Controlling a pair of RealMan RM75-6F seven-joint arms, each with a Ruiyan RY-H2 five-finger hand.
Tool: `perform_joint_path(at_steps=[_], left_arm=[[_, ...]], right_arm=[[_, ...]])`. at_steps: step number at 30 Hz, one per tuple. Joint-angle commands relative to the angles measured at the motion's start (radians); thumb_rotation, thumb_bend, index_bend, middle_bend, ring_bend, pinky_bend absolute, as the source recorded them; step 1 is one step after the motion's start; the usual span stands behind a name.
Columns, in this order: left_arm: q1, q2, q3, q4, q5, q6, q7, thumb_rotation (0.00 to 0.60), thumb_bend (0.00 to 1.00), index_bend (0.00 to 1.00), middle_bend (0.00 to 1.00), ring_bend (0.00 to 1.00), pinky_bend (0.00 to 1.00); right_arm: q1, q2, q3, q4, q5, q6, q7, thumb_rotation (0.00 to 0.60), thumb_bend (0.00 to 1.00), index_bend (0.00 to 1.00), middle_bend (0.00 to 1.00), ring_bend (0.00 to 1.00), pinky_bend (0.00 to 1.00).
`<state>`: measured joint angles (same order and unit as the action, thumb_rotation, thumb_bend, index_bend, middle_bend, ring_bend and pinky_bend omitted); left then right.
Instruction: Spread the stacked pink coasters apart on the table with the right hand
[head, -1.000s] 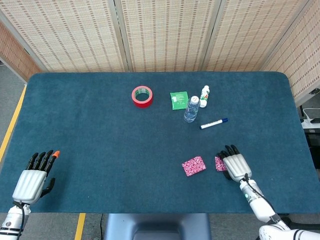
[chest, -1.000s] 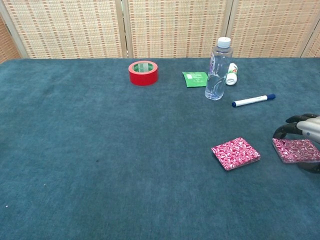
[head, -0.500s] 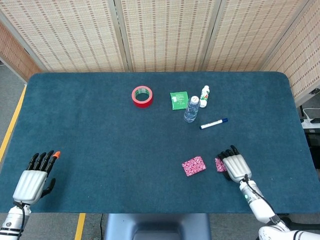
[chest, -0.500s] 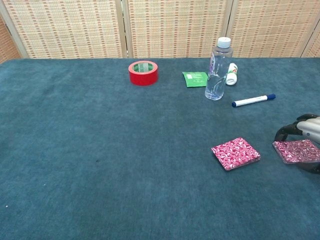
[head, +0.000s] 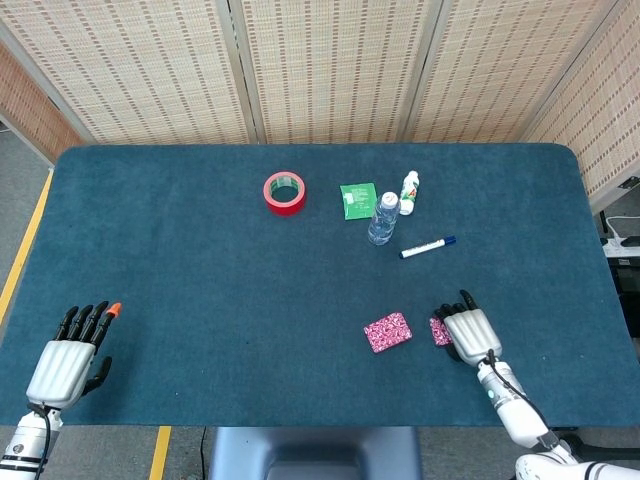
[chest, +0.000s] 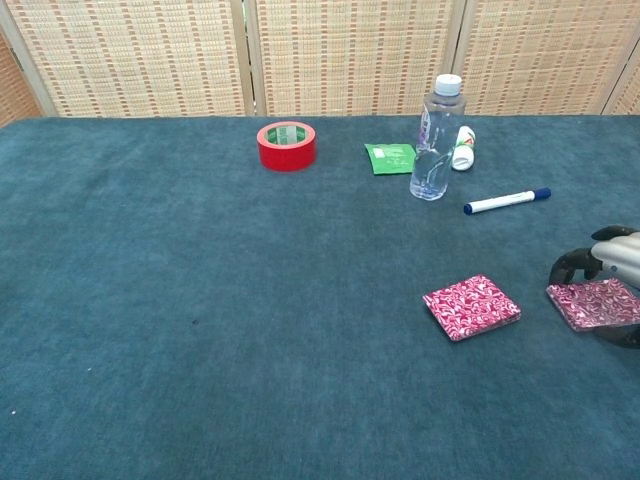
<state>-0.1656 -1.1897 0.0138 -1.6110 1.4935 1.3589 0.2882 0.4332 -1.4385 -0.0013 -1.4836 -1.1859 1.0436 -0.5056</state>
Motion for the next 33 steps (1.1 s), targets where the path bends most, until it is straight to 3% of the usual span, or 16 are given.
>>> perform_joint_path(at_steps=[1,33], left_arm=[[0.0,0.0,0.0,0.001,0.0,0.0,-0.001,0.6,0.45,0.0,0.0,0.0,0.05],[0.003,0.002,0.003,0.0,0.005,0.007,-0.005,0.6,0.45,0.0,0.0,0.0,0.04]], right_arm=[[-0.001,-0.001,0.001,-0.001,-0.002,0.004,-0.003,0.6,0.29,0.38,0.41,0.27,0.0],[-0.012,-0.01,0.011,-0.007,-0.009,0.03,-0.016,0.6,0.29,0.57,0.52,0.35,0.0]])
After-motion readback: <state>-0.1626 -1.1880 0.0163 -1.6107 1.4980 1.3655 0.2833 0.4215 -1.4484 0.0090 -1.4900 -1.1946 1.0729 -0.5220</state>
